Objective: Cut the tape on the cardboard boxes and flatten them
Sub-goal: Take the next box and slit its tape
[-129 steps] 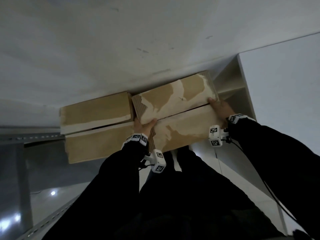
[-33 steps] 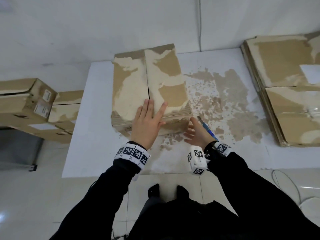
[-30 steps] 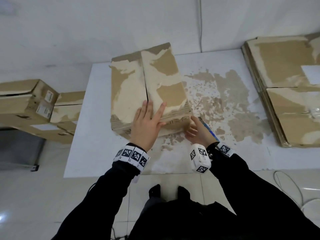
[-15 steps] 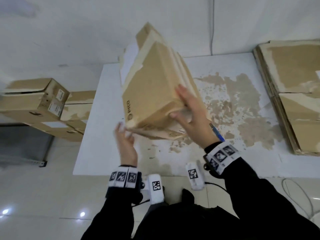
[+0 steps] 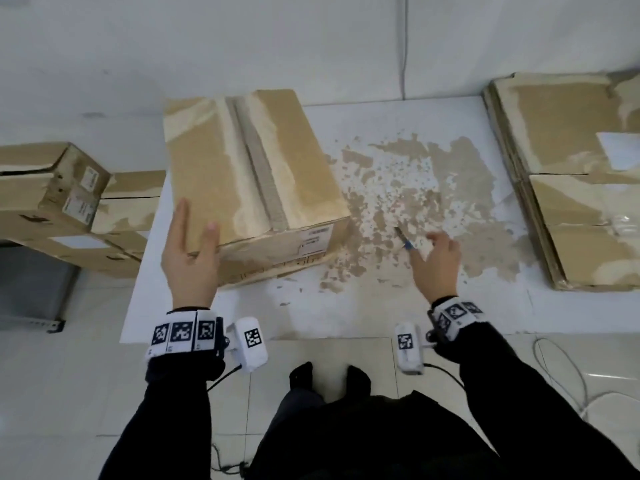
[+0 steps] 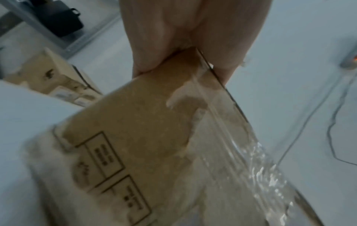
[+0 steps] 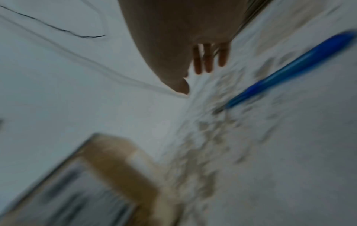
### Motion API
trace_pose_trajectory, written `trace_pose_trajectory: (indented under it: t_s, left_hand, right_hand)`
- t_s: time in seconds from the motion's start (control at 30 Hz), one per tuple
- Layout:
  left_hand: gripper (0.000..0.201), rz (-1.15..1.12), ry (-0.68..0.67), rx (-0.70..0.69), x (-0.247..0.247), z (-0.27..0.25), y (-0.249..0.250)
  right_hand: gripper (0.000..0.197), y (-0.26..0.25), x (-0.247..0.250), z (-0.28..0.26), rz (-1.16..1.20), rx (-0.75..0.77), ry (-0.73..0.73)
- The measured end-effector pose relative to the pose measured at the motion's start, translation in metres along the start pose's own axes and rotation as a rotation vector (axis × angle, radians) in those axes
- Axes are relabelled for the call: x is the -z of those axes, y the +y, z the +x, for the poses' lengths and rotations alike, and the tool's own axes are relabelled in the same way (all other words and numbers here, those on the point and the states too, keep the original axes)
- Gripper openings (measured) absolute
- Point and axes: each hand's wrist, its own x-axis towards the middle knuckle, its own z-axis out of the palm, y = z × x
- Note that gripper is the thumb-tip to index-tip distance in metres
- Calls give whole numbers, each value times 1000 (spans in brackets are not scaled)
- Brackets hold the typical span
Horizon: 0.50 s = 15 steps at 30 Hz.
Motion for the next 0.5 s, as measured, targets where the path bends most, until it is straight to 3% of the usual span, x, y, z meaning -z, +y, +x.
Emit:
trace_pose_trajectory:
  t_s: [0.03, 0.1, 0.27, 0.37, 0.5]
  left_hand:
    - [53, -14, 14, 30, 0, -5, -6]
    - [52, 13, 35, 70, -1, -17, -16]
    - [54, 149, -22, 46, 8, -17, -23]
    - [50, 429, -169, -71, 25, 8, -21]
    - [50, 608, -439, -306, 46, 56, -15]
  right_hand:
    - [42, 19, -1, 3, -114, -99, -55]
    - [43, 37, -6, 4, -235, -143, -120]
    - [20, 19, -7, 10, -117, -100, -190]
    - [15, -32, 7, 13, 112, -80, -189]
    - [20, -142, 22, 13, 222, 164, -252]
